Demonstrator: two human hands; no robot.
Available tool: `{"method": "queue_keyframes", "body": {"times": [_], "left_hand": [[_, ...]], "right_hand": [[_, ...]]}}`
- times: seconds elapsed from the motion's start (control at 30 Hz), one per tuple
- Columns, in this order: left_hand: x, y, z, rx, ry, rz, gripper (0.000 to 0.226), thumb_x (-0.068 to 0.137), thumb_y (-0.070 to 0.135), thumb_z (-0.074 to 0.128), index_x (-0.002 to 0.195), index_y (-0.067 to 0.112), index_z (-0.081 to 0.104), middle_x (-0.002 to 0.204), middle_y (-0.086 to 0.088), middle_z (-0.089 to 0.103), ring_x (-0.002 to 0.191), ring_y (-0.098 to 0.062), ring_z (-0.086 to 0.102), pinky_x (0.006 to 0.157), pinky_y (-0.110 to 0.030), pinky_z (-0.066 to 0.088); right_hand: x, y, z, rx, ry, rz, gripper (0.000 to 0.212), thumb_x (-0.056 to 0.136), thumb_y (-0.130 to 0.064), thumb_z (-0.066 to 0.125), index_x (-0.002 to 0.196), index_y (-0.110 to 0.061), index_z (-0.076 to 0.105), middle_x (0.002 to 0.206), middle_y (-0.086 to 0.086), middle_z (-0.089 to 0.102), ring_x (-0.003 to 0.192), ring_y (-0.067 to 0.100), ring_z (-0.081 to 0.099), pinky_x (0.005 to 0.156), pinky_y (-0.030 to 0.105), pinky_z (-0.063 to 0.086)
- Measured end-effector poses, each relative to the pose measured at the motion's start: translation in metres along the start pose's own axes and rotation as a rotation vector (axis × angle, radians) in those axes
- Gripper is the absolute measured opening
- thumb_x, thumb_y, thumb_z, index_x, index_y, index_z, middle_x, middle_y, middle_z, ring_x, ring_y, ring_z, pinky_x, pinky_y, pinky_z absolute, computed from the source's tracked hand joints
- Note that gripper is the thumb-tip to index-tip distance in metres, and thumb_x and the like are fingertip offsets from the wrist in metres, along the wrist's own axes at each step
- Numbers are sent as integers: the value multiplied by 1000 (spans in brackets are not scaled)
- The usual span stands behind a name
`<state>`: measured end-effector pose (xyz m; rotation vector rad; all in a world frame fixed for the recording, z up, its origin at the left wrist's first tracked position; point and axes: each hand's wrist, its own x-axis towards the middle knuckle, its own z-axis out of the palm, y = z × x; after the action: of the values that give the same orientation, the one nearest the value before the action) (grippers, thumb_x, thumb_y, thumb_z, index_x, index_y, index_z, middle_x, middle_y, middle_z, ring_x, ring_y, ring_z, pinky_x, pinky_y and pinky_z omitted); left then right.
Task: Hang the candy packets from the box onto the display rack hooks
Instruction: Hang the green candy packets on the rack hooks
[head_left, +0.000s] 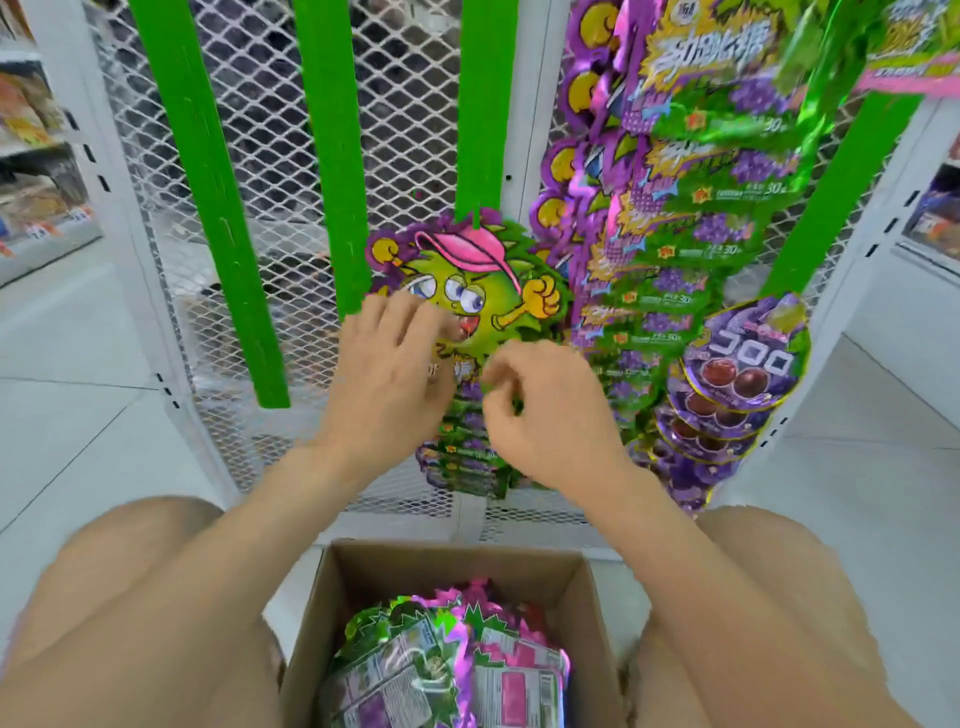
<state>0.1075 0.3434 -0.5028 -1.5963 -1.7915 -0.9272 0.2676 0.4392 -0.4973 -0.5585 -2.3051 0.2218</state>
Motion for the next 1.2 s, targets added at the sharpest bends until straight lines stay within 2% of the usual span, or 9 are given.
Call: {"method": "queue_keyframes", "body": {"times": [0.17, 0.4, 0.53, 0.63, 0.8, 0.93, 1.03, 1.1, 1.2], "left_hand": [[-58, -1, 35, -212, -1057, -14, 7, 91, 15, 71, 96, 19, 69, 84, 6, 67, 75, -16, 59, 70, -30, 46], [-101, 3, 64, -118, -1323, 8, 20, 103, 27, 54, 102, 19, 72, 101, -3, 73, 94, -26, 66, 85, -39, 55], [-115, -5, 67, -60, -1427, 18, 23, 104, 21, 48, 100, 18, 71, 100, -6, 72, 94, -30, 67, 85, -46, 57], [-120, -9, 67, -59, -1491, -22, 24, 104, 14, 45, 99, 14, 68, 95, -7, 69, 91, -31, 65, 84, -46, 56], [-124, -8, 62, -37, -1619, -96, 28, 107, 15, 46, 124, 11, 67, 120, -10, 69, 105, -29, 65, 86, -39, 52], [-123, -3, 55, -107, -1611, -158, 49, 100, 54, 61, 115, 8, 63, 103, -9, 68, 87, -24, 62, 81, -39, 55], [-115, 7, 44, -307, -1516, -351, 67, 84, 72, 72, 121, 19, 55, 110, 3, 65, 99, -18, 63, 86, -33, 53], [-108, 9, 38, -417, -1352, -398, 64, 81, 57, 83, 122, 15, 57, 108, -2, 68, 97, -21, 66, 77, -28, 51], [-99, 1, 29, -546, -1146, -469, 23, 94, 16, 74, 114, 15, 61, 98, -7, 68, 89, -23, 63, 73, -29, 47]], "right_hand": [[-75, 56, 87, -44, -993, 407, 13, 84, -18, 56, 72, -15, 58, 78, 10, 59, 77, 27, 61, 70, 34, 55], [-199, 76, 167, -63, -1321, 629, 27, 100, -21, 58, 86, 2, 62, 90, 17, 61, 83, 29, 60, 69, 34, 43], [-243, 59, 214, 122, -1207, 821, 17, 93, -18, 62, 81, -13, 51, 75, 4, 53, 74, 24, 53, 57, 32, 42], [-238, 40, 214, 234, -949, 918, 20, 92, -24, 71, 106, -13, 62, 96, 3, 65, 94, 26, 64, 76, 26, 47], [-201, 33, 193, 330, -917, 931, 28, 90, -14, 69, 62, -9, 64, 55, -3, 57, 60, 20, 64, 73, 35, 59], [-159, 21, 164, 674, -749, 1119, 12, 91, -9, 70, 80, -4, 67, 76, 12, 70, 74, 31, 75, 69, 43, 63], [-132, 11, 137, 754, -513, 1176, 15, 89, -3, 71, 76, -10, 67, 75, 15, 68, 69, 25, 68, 63, 36, 57], [-118, 1, 112, 917, -390, 1264, 13, 88, 1, 73, 79, -6, 66, 78, 20, 74, 70, 30, 76, 62, 37, 63], [-100, -8, 70, 1099, -379, 1246, 19, 96, -16, 72, 96, 3, 72, 88, 23, 78, 81, 34, 79, 73, 39, 66]]}}
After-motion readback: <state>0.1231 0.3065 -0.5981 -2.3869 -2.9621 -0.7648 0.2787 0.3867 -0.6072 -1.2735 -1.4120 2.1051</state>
